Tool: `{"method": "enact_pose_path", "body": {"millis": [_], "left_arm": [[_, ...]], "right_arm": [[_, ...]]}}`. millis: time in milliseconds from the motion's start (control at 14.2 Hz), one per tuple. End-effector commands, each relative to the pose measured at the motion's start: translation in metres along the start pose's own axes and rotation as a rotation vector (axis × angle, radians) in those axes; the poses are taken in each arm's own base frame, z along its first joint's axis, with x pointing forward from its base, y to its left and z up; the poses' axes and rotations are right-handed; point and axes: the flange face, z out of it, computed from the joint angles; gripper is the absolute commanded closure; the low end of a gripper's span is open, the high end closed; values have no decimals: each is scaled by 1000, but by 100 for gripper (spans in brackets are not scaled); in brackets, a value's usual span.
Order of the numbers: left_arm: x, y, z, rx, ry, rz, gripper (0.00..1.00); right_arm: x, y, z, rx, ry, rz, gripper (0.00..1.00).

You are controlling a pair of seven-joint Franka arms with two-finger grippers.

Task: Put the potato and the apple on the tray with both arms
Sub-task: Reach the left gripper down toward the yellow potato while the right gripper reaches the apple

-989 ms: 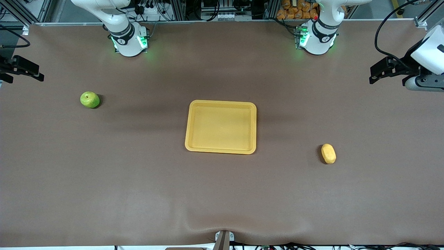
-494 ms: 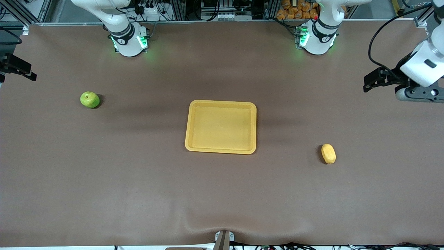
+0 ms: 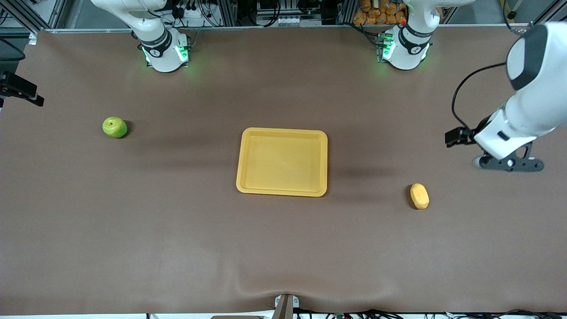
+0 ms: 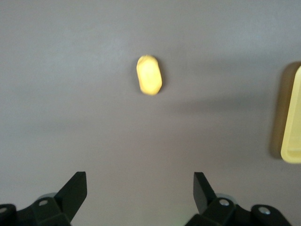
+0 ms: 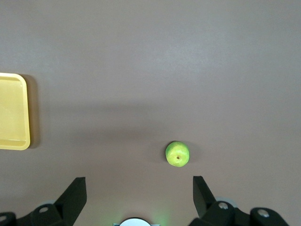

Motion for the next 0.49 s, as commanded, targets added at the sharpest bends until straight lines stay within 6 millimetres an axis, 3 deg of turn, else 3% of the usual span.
{"method": "enact_pose_path", "body": {"millis": [0,283,424], "left_arm": [[-2,7,28,16,49,5,0],[5,18,80,-1,144,22,0],[20,24,103,-17,183,2,0]], "right_arm": [[3,4,8,-2,-10,18,0],[15,11,51,-12,-44,21,0],[17,17,55,-12,-41,24,0]]}}
